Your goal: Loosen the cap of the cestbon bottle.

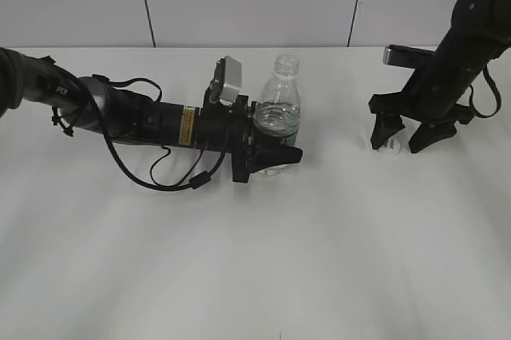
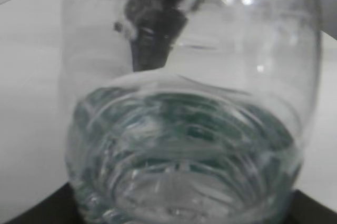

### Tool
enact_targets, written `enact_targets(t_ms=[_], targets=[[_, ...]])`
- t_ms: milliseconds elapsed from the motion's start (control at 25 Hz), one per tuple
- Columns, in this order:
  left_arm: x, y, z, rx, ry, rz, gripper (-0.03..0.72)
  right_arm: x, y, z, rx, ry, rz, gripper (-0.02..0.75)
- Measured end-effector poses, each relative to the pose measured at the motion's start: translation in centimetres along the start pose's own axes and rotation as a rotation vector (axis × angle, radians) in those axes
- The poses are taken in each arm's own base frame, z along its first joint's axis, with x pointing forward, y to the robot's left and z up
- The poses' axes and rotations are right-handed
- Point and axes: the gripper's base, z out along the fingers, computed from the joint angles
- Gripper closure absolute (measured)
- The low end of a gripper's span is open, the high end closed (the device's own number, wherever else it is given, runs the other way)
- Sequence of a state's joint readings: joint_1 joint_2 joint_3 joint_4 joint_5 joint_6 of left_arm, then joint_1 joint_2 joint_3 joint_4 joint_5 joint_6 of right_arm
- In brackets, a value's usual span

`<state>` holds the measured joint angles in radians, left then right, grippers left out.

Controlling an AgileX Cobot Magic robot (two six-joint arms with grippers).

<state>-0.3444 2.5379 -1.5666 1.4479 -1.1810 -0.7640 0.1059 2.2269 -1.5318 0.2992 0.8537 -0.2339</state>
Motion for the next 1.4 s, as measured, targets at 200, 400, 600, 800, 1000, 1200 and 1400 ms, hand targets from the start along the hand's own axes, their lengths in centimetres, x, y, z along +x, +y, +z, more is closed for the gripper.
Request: enact_targets(t_ms=[200, 400, 600, 800, 1000, 1200, 1400], targets=[[0.0, 0.0, 0.0, 0.0, 0.0, 0.0, 0.28, -0.2, 0.5, -2.0, -0.01, 0.027, -0.019, 0.181], [0.1, 0.1, 0.0, -0.013, 0.01, -0.002, 0.28, -0.3, 1.2, -5.0, -0.008, 0.025, -0.049, 0.18], [0.1, 0.1, 0.0, -0.015, 0.008, -0.004, 0.28, -0.6, 1.7, -8.1, 0.017, -0.034, -0.081, 0.18], [0.1, 0.2, 0.0, -0.018, 0.006, -0.025, 0.28, -0.6, 1.9, -9.5, 0.031, -0.063, -0.094, 0.18], [0.1, 0.2, 0.0, -0.018, 0.002, -0.056, 0.261, -0.5, 1.9, -9.8, 0.036, -0.064, -0.099, 0.179], [-0.2, 0.0, 0.0, -0.002, -0.025, -0.066, 0.206, -0.5, 1.9, -9.9, 0.04, -0.064, -0.1, 0.179], [-0.4, 0.2, 0.0, -0.019, -0.051, -0.093, 0.154, -0.4, 1.8, -9.9, 0.049, -0.06, -0.106, 0.179]])
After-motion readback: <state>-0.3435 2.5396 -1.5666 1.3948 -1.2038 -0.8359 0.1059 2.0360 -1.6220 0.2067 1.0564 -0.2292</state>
